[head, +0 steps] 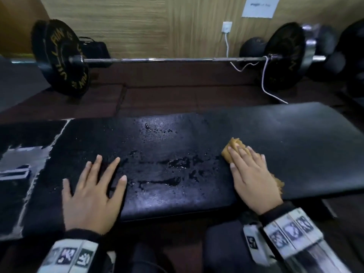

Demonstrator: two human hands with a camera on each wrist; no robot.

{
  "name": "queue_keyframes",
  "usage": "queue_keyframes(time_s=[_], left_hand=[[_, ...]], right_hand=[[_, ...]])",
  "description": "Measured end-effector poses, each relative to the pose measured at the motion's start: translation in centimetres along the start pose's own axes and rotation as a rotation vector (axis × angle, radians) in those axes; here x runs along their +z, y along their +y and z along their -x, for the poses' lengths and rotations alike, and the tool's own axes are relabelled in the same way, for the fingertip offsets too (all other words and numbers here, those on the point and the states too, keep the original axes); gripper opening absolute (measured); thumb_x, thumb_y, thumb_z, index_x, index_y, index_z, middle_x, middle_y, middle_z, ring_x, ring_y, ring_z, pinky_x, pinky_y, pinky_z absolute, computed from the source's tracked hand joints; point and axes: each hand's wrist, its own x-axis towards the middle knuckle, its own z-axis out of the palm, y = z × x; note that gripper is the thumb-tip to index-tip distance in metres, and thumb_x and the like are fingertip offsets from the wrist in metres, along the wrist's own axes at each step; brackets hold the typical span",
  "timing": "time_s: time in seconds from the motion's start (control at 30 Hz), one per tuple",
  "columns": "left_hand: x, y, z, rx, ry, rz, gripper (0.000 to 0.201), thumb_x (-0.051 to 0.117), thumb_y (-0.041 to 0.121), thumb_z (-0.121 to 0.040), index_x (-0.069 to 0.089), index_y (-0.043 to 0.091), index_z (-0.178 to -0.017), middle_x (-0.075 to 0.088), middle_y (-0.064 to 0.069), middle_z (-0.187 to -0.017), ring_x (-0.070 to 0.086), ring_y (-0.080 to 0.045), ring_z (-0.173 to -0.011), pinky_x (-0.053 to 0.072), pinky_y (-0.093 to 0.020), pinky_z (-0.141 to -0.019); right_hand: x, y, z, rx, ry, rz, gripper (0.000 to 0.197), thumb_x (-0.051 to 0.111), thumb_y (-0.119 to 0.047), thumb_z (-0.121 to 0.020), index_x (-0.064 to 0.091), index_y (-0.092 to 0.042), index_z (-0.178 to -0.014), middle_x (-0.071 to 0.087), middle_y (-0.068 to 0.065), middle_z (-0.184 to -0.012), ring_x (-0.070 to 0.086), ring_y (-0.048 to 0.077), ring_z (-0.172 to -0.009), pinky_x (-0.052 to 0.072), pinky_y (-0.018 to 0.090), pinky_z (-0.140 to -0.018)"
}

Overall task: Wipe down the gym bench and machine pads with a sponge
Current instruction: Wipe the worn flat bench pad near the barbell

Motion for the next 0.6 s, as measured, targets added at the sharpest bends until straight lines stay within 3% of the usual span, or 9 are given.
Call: queue_keyframes(time_s=[0.07,0.13,0.23,0.33,0.43,0.6], left_hand=[[-0.2,0.2,-0.1,-0.012,-0.014,0.001,0.062,0.013,0.071,-0.086,0.028,0.054,-0.144,0.022,0.012,-0.159,0.018,-0.011,-0.147,0.011,-0.052,-0.117],[-0.5,0.3,-0.2,-0.016,-0.043,0.004,0.061,0.017,0.069,-0.086,0.032,0.052,-0.143,0.027,0.009,-0.157,0.021,-0.014,-0.146,0.013,-0.054,-0.115],[-0.7,0.2,-0.3,-0.003,-0.059,0.012,0.059,0.021,0.068,-0.086,0.034,0.052,-0.142,0.029,0.008,-0.157,0.023,-0.016,-0.146,0.014,-0.056,-0.115],[-0.5,0.1,-0.3,-0.003,-0.016,0.042,0.058,0.022,0.069,-0.086,0.034,0.053,-0.141,0.029,0.009,-0.157,0.023,-0.015,-0.146,0.013,-0.054,-0.116],[-0.1,0.1,-0.3,0.011,0.016,0.055,0.059,0.022,0.069,-0.086,0.033,0.054,-0.142,0.028,0.01,-0.157,0.021,-0.013,-0.146,0.009,-0.052,-0.117],[0.2,0.1,-0.1,-0.012,0.074,0.069,0.061,0.023,0.069,-0.084,0.038,0.052,-0.14,0.031,0.011,-0.155,0.023,-0.014,-0.145,0.009,-0.049,-0.117]], right_hand=[[0.1,-2.4,0.0,-0.068,-0.066,0.024,0.056,0.02,-0.037,-0.091,0.043,-0.021,-0.139,0.041,-0.001,-0.146,0.036,0.029,-0.134,0.026,0.051,-0.107],[0.0,-3.7,0.7,-0.154,-0.129,0.009,0.054,0.019,-0.037,-0.092,0.038,-0.026,-0.141,0.034,-0.007,-0.149,0.031,0.023,-0.138,0.022,0.047,-0.11],[-0.5,-2.9,2.6,-0.303,-0.252,-0.006,0.053,0.016,-0.04,-0.094,0.023,-0.034,-0.146,0.015,-0.015,-0.154,0.011,0.011,-0.142,0.012,0.039,-0.116],[-1.3,-0.7,4.8,-0.393,-0.234,0.018,0.049,0.026,-0.034,-0.097,0.024,-0.034,-0.146,0.017,-0.017,-0.154,0.015,0.012,-0.143,0.013,0.032,-0.115],[-1.5,2.2,6.5,-0.349,-0.103,-0.007,0.046,0.025,-0.035,-0.099,0.032,-0.03,-0.144,0.026,-0.014,-0.152,0.022,0.013,-0.141,0.017,0.031,-0.113],[-0.8,3.8,4.4,-0.1,0.039,0.01,0.05,0.02,-0.045,-0.096,0.035,-0.031,-0.142,0.035,-0.012,-0.146,0.029,0.018,-0.138,0.022,0.037,-0.113]])
